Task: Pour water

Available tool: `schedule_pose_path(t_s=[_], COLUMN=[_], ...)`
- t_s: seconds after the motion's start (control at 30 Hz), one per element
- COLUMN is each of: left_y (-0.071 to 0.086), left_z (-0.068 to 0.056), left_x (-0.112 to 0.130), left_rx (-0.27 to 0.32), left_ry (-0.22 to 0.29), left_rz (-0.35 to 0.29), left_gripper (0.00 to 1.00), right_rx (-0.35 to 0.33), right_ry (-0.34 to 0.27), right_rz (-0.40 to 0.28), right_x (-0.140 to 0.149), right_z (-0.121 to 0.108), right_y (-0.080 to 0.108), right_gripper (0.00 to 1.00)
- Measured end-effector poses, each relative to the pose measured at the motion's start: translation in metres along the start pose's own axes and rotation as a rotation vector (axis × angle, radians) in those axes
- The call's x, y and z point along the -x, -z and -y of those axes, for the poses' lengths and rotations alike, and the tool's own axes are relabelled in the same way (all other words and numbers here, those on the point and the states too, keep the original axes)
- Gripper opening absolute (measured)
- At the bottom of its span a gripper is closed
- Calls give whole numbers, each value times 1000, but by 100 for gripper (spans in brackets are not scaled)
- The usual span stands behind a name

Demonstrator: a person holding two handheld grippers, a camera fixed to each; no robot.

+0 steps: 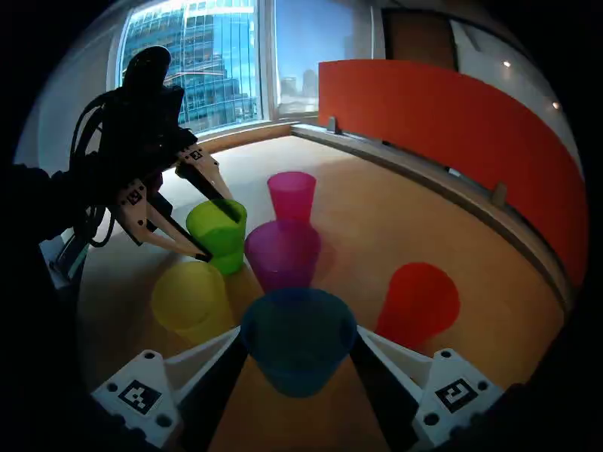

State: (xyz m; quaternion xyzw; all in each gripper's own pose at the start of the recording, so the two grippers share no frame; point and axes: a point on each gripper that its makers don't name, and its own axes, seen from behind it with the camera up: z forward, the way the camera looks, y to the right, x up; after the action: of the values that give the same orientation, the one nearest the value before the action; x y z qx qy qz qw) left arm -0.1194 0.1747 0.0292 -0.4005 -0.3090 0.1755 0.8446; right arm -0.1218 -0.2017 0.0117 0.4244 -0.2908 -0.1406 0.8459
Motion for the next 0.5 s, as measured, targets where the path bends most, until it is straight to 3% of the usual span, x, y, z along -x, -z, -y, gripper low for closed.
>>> schedule_pose_path(t_s=[0.5], left_y=[-2], left_z=[0], left_x=[6], left_rx=[16], left_ry=[6], left_rz=[0], left_gripper=[86], right_rx=[4], right_ry=[11], right_rz=[19], right_x=[12], right_z=[0], right_y=[0], right_gripper=[91])
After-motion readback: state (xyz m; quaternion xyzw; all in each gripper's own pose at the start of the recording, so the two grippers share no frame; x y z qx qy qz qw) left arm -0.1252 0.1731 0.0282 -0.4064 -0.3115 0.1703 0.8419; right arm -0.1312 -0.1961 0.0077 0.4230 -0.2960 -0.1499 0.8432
